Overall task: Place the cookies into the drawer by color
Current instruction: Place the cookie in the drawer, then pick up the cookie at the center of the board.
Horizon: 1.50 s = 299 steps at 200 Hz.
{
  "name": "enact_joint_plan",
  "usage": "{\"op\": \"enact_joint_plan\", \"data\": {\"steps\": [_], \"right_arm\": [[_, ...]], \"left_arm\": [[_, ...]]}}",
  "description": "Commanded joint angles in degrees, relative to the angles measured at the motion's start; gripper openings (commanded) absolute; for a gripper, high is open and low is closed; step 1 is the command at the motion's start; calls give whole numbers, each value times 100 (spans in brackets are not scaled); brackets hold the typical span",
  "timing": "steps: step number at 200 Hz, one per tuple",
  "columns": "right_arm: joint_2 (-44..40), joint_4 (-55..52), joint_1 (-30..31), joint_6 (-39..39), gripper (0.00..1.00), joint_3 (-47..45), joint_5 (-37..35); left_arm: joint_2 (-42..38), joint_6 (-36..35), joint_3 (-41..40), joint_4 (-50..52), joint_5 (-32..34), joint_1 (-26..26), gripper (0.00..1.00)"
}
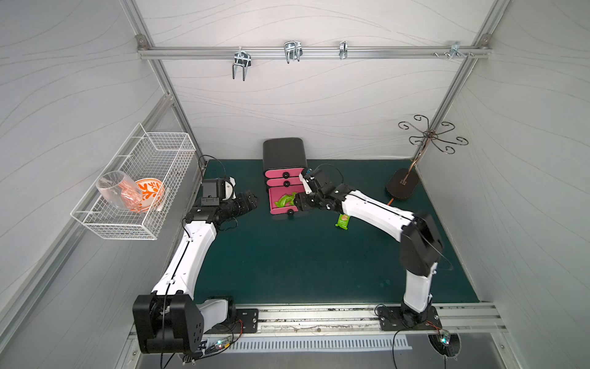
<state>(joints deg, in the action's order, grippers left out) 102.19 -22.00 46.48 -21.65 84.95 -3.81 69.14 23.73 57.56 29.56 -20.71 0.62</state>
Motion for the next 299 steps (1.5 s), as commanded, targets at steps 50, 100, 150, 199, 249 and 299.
{"op": "enact_joint_plan", "data": {"steps": [50, 100, 150, 199, 249, 299], "right_arm": [[-4220, -1062, -1183, -217, 66, -3099, 88], [-6859, -2317, -1422, -1053, 69, -3983, 371], [-8208, -3275, -1422, -1733, 71, -4313, 696], [-8135, -3379, -1422, -1544, 74, -4211, 1011], [-7727, -3033, -1419, -1671, 76, -4196, 1096], [-7539, -2715, -1422, -2078, 77, -4250, 1091]], "left_arm": [[719, 42, 692, -304, 1974, -3494, 87], [3116, 14, 2228, -849, 2788, -5239, 86], [5249, -85, 4164, -131, 3587, -5538, 87], [6243, -324, 5059, 250, 3588, -5420, 90], [6887, -480, 5671, 447, 3305, -5323, 84], [7194, -397, 5812, 815, 3052, -5291, 58]]}}
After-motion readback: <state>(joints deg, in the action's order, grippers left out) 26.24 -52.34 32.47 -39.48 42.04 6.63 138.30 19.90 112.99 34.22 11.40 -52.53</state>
